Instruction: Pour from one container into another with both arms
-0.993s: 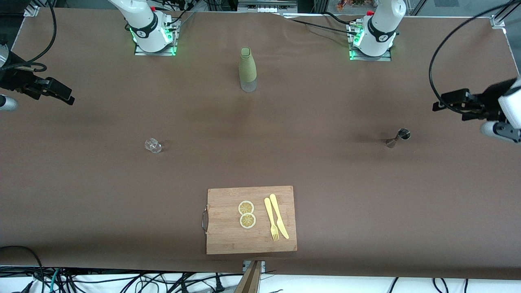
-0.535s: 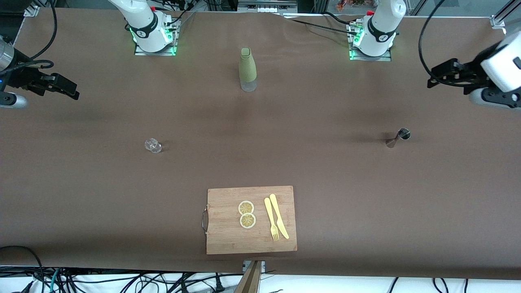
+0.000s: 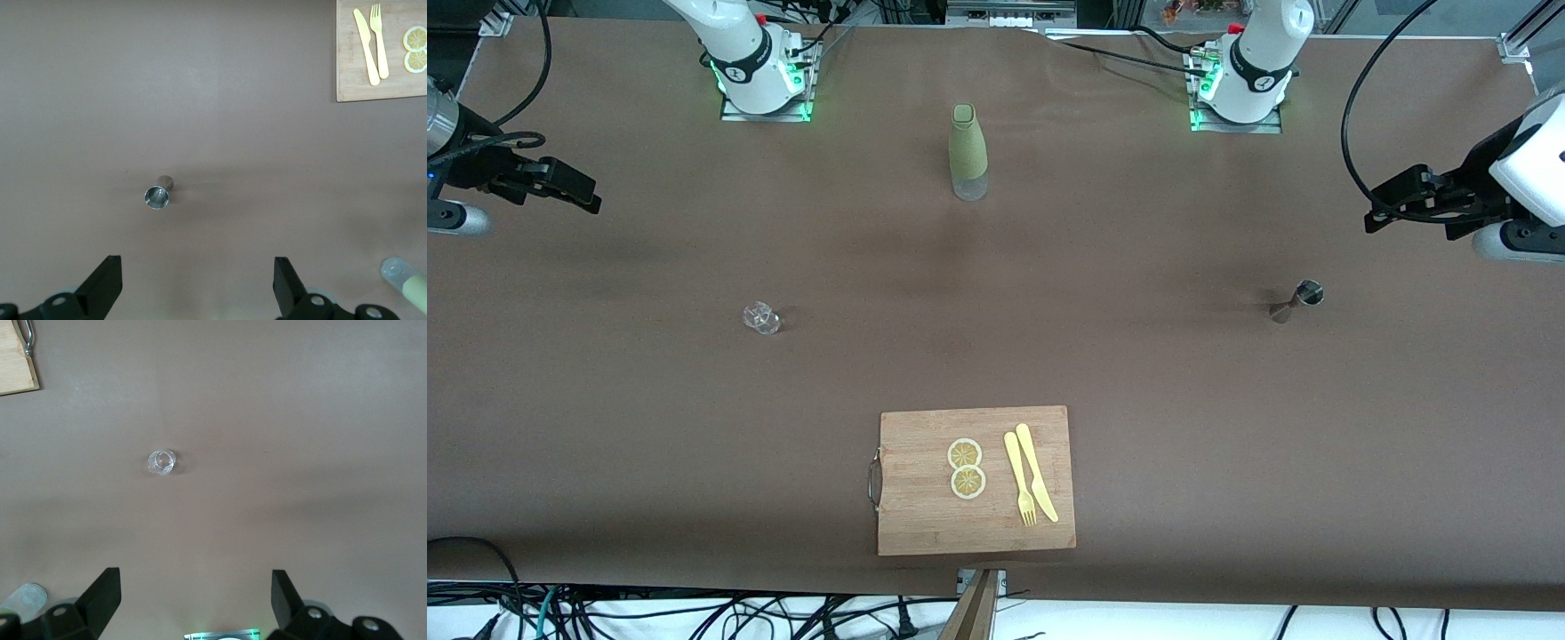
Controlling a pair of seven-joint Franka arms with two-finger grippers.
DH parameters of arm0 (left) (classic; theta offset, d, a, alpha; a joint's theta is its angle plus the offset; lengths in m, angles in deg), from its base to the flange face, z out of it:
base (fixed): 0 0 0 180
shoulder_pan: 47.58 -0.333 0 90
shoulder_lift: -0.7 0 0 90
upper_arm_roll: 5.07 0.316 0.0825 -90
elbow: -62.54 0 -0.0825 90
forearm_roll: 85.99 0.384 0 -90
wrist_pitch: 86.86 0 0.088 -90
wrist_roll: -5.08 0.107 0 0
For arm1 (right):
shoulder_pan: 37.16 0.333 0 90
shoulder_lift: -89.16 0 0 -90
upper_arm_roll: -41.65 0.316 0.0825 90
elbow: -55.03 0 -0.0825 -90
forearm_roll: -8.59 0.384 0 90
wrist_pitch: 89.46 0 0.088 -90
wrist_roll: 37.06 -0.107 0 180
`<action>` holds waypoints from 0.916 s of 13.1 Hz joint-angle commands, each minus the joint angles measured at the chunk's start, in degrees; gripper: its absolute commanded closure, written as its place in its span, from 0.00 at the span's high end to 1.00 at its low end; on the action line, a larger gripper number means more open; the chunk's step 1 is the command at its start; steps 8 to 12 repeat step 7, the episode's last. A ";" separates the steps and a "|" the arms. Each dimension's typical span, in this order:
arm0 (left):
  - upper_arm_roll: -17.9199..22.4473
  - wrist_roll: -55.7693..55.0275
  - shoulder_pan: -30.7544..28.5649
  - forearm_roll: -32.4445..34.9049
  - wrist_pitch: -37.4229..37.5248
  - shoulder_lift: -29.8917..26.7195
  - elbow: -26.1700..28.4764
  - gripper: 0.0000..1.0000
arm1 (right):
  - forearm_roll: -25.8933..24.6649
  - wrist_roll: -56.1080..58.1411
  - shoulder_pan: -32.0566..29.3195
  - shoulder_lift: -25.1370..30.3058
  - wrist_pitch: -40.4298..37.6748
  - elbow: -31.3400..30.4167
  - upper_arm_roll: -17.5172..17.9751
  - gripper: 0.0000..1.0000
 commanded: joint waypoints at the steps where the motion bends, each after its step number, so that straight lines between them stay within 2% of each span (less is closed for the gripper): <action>1: -0.72 -2.61 0.10 1.48 0.55 -0.34 -0.06 1.00 | 0.37 0.00 0.05 -0.33 -1.29 1.29 -0.27 1.00; 12: -1.43 -2.17 0.10 1.66 0.73 -0.25 0.12 1.00 | 0.73 0.00 -0.04 -0.33 -1.29 1.29 -0.27 1.00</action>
